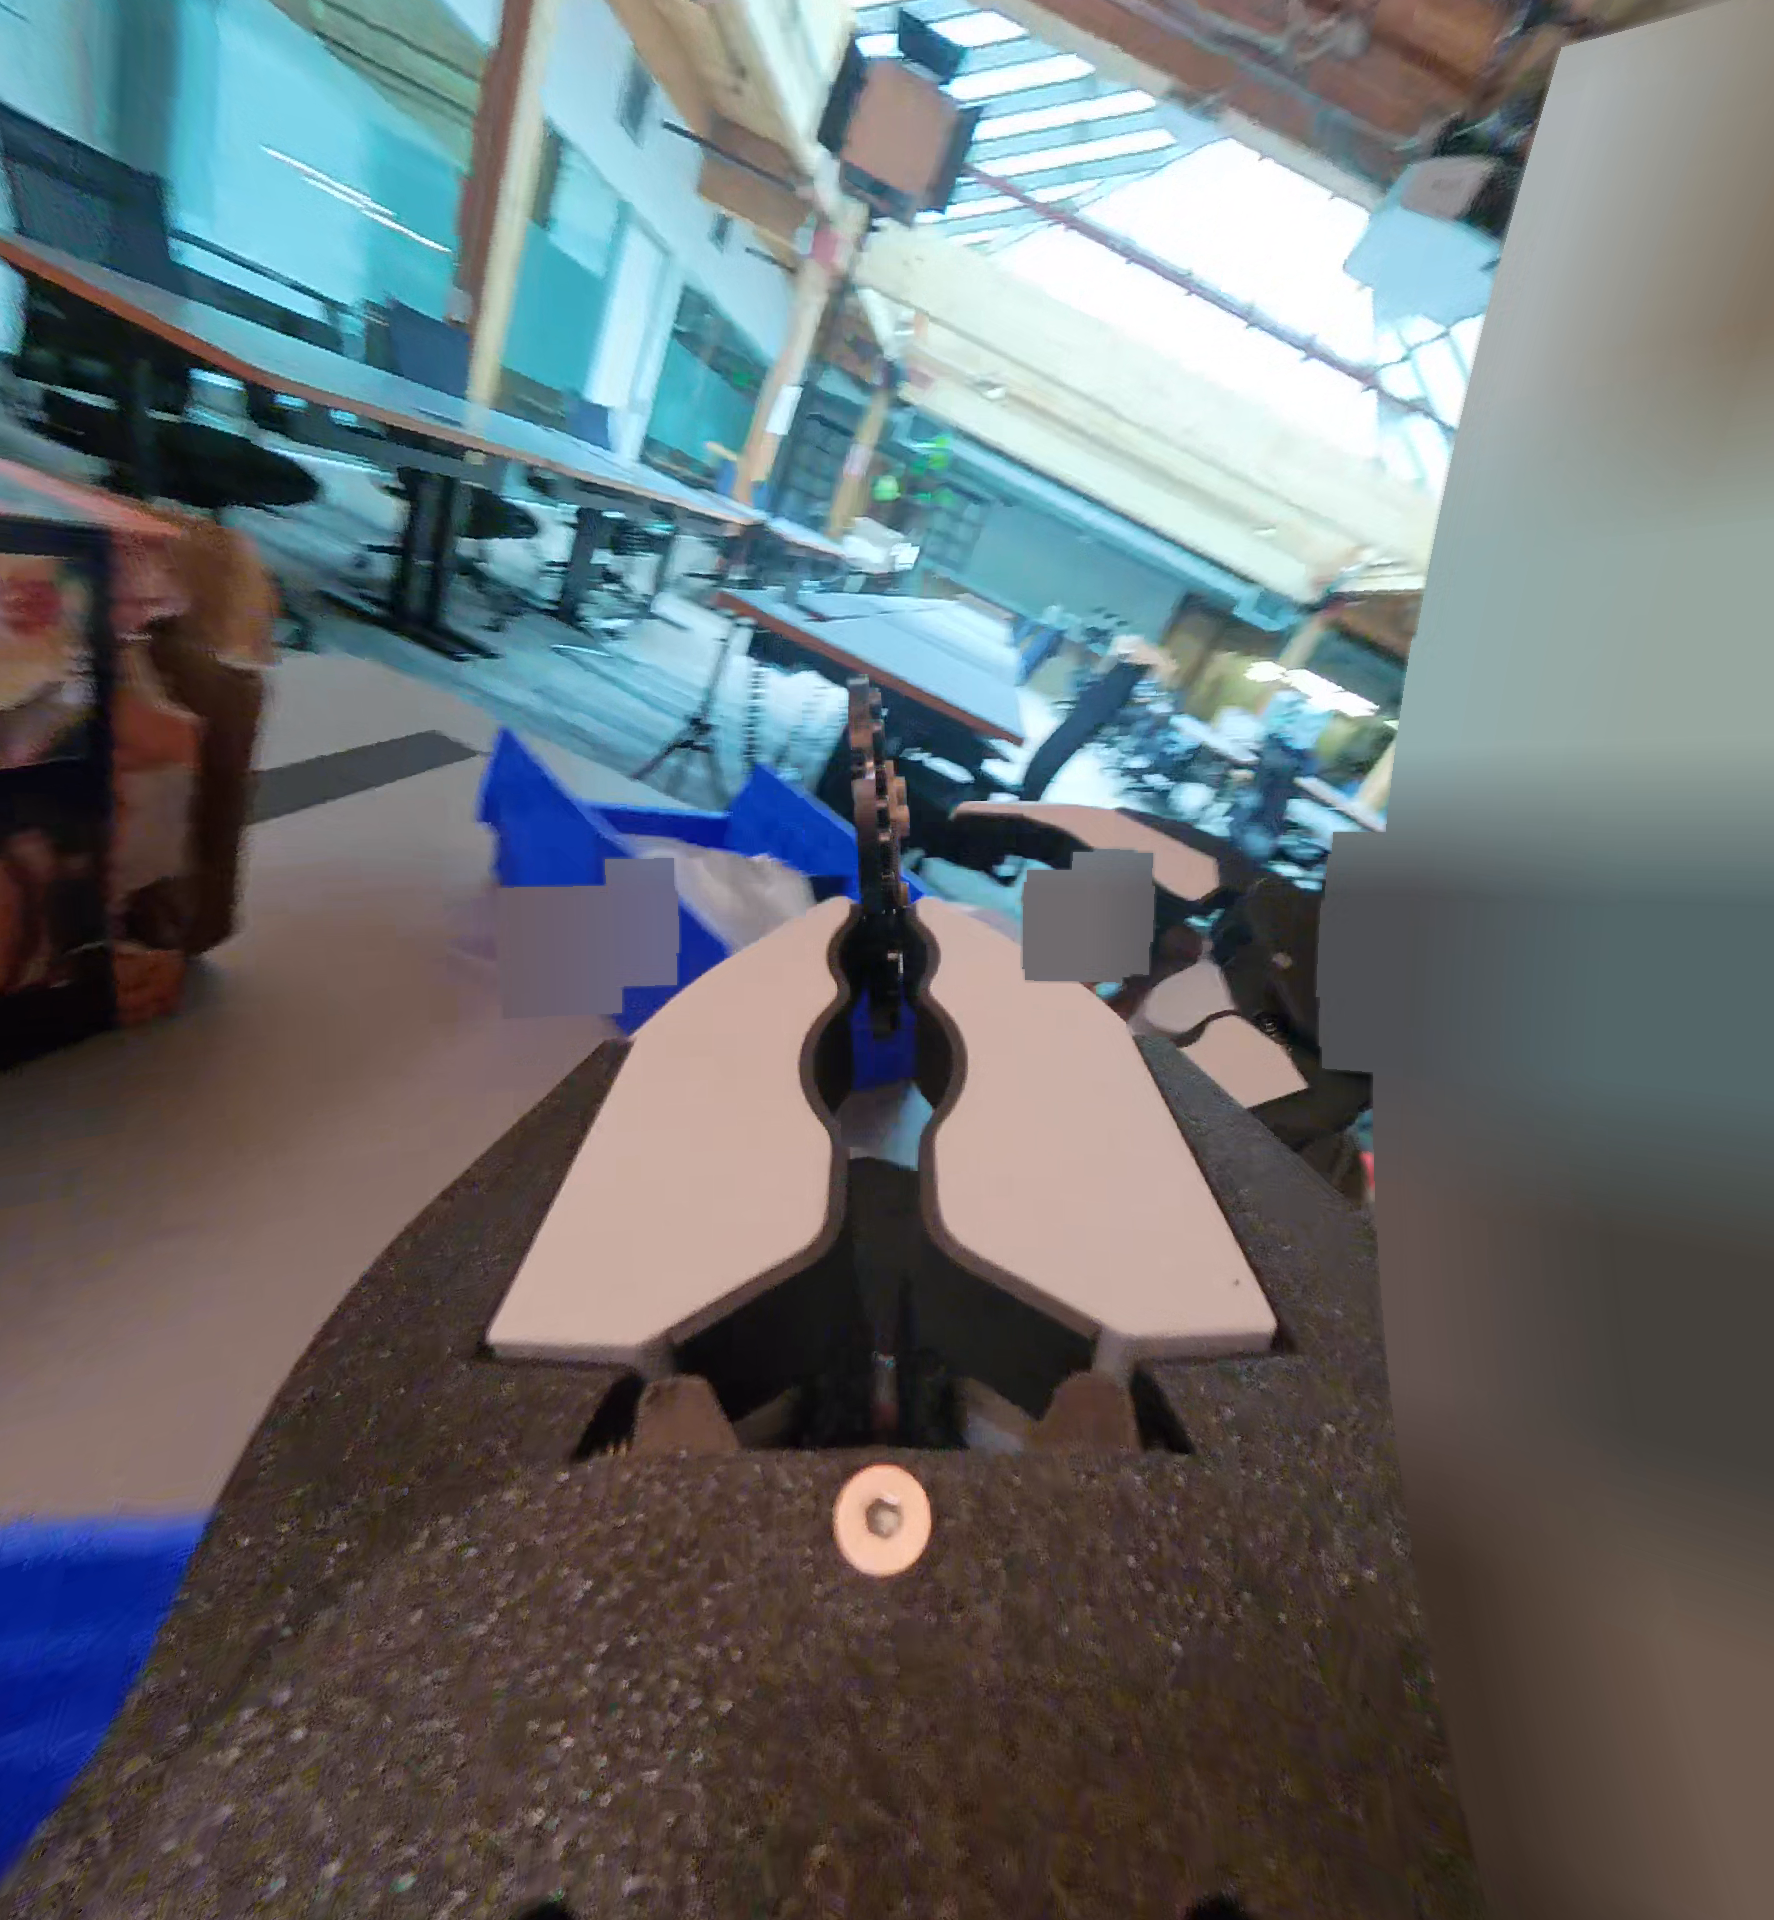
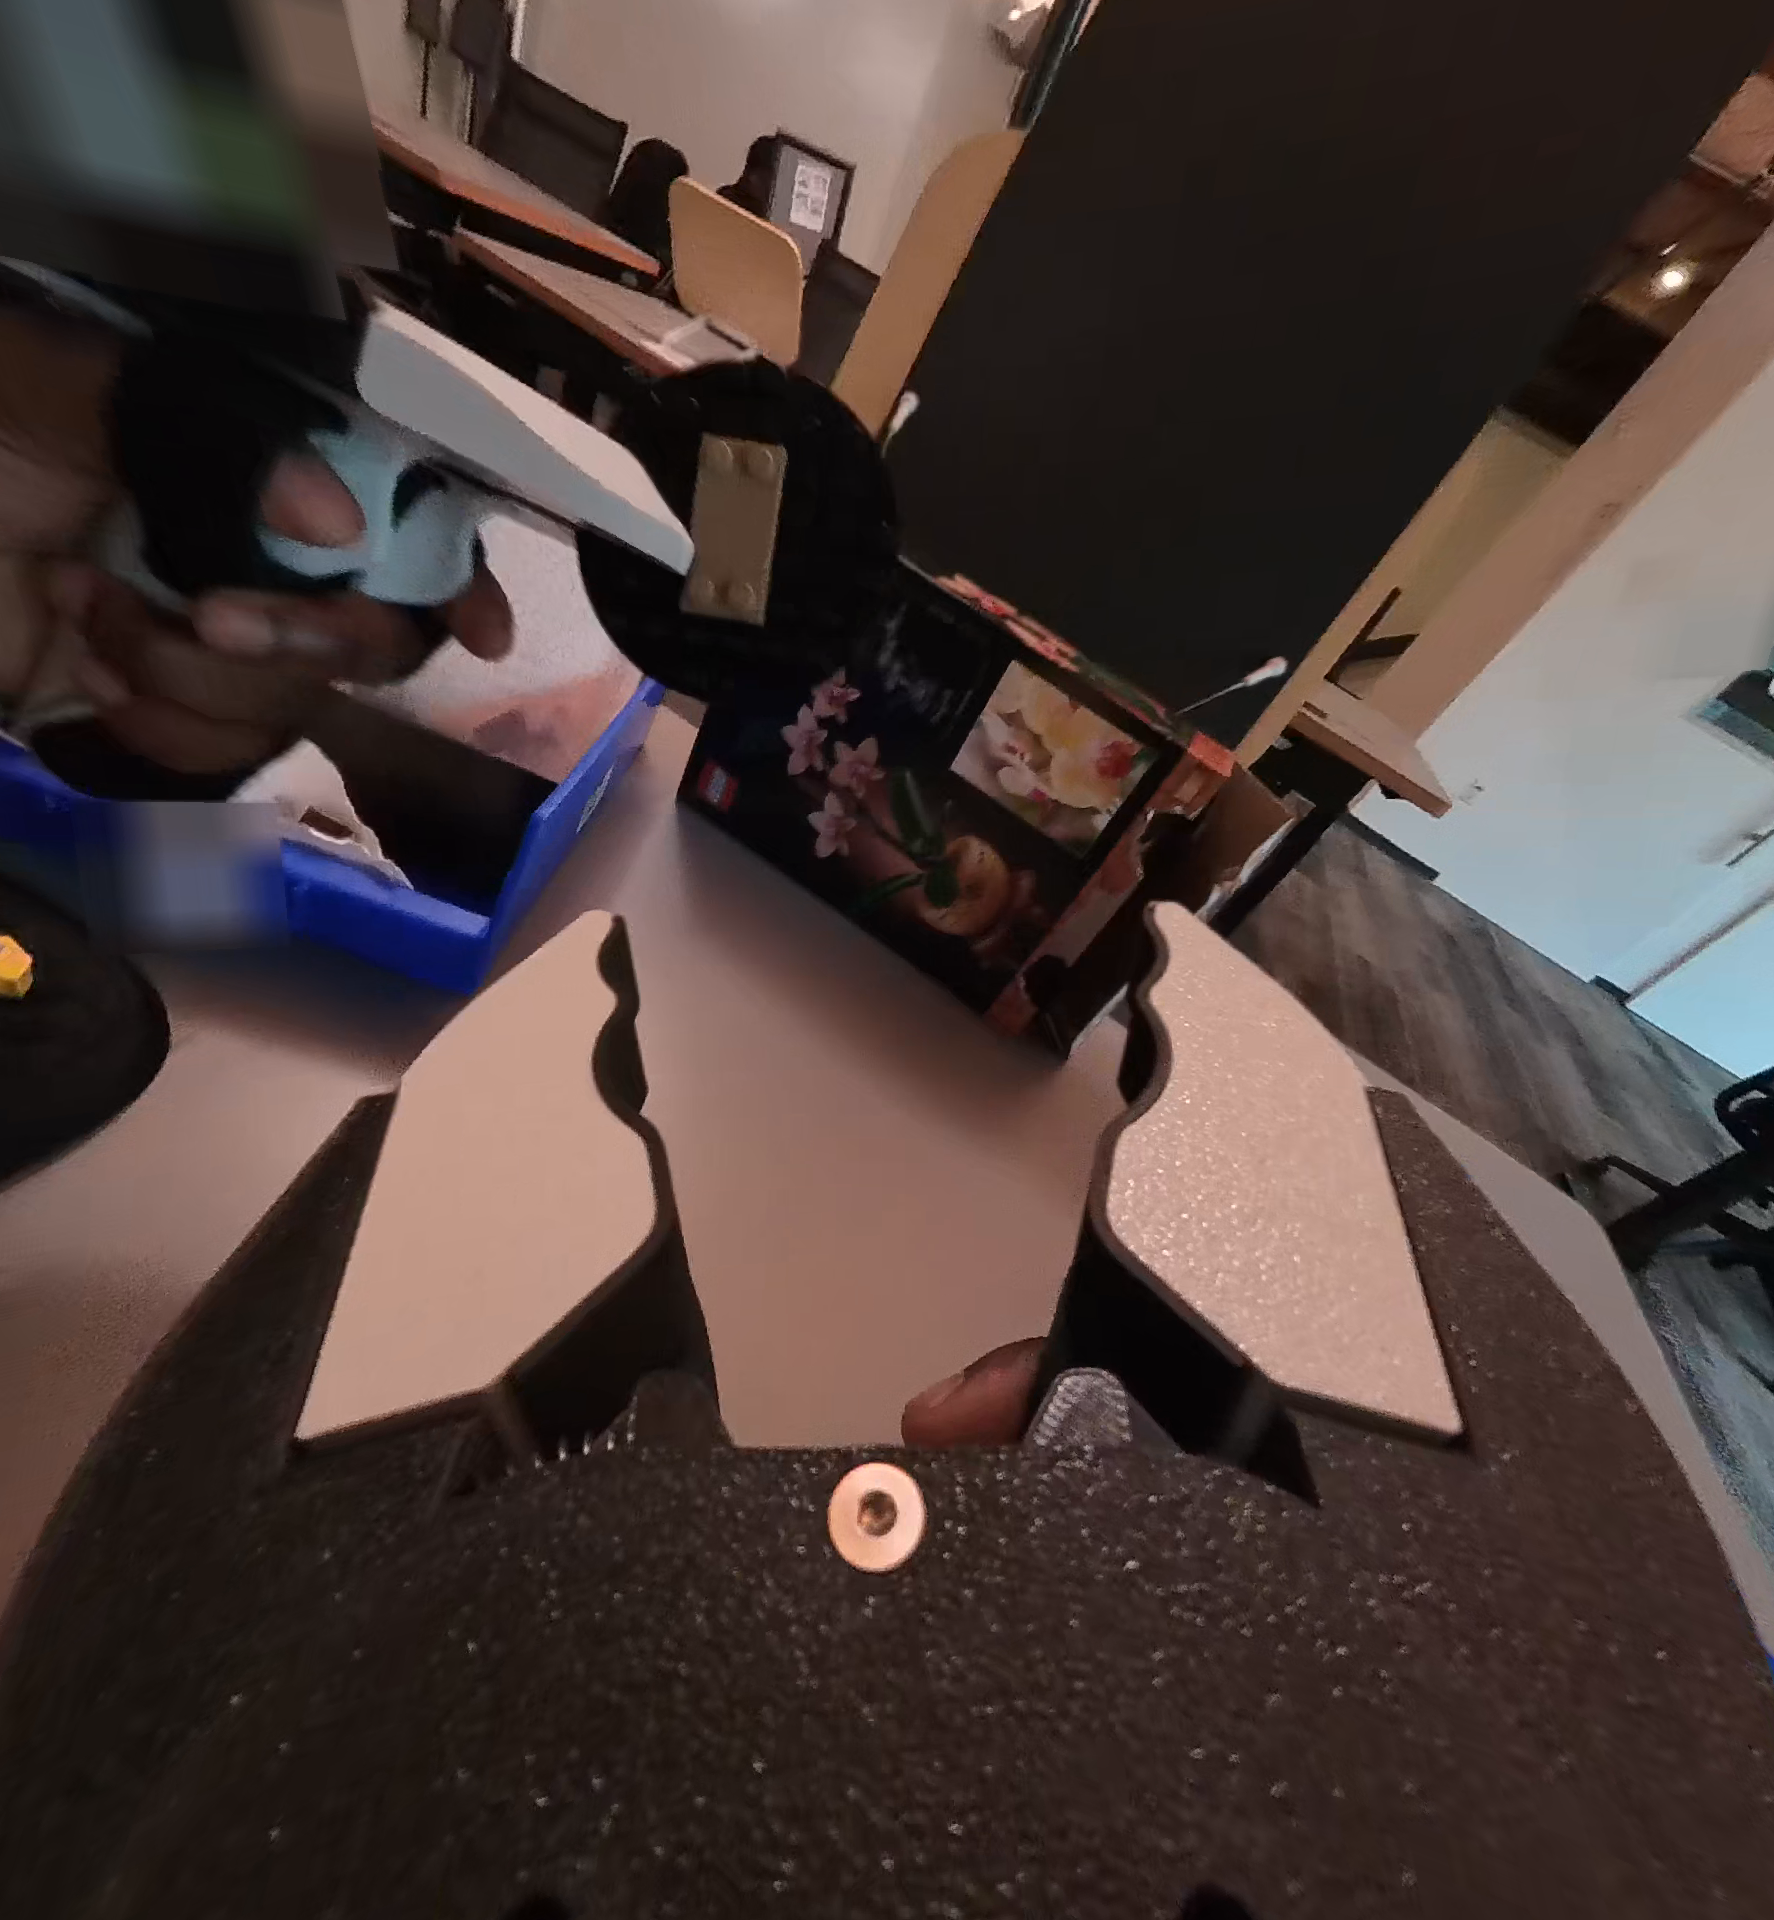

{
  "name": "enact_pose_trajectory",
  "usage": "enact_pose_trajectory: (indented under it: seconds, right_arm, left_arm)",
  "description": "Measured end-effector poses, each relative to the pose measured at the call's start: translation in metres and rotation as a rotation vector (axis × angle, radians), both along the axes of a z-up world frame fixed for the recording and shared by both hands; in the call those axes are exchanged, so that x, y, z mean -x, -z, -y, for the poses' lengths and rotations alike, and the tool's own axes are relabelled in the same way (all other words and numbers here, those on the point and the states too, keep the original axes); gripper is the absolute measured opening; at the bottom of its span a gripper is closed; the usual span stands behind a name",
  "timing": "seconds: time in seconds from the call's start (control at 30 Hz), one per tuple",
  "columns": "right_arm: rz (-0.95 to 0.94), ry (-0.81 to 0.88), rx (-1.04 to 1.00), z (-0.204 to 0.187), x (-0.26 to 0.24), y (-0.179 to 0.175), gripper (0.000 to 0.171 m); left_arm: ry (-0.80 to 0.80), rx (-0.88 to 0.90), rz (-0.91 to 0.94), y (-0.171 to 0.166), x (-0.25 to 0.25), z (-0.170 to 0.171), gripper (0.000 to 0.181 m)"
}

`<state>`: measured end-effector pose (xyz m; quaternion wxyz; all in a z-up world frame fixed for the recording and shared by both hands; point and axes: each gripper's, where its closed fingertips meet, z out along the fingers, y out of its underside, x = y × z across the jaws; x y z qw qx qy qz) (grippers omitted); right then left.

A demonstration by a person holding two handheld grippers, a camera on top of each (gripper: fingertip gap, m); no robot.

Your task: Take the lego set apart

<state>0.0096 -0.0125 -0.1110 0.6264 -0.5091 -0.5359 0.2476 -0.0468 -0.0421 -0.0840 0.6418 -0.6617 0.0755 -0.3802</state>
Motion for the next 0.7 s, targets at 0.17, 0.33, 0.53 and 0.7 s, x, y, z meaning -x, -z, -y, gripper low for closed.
enact_pose_trajectory:
  seconds: [0.17, 0.33, 0.53, 0.7]
  right_arm:
    - [-0.018, 0.031, -0.003, 0.0, -0.016, -0.014, 0.089]
    - [-0.004, 0.066, -0.049, -0.005, -0.027, -0.014, 0.089]
    - [0.008, 0.074, -0.05, -0.012, -0.027, -0.011, 0.088]
    - [0.04, 0.035, -0.018, -0.006, -0.02, -0.003, 0.088]
  left_arm:
    - [0.137, -0.011, -0.046, -0.006, -0.023, -0.022, 0.005]
    - [0.188, -0.028, -0.034, -0.015, -0.031, -0.034, 0.006]
    - [0.195, -0.01, -0.051, -0.004, -0.032, -0.037, 0.006]
    - [0.16, 0.011, -0.094, 0.008, -0.027, -0.041, 0.006]
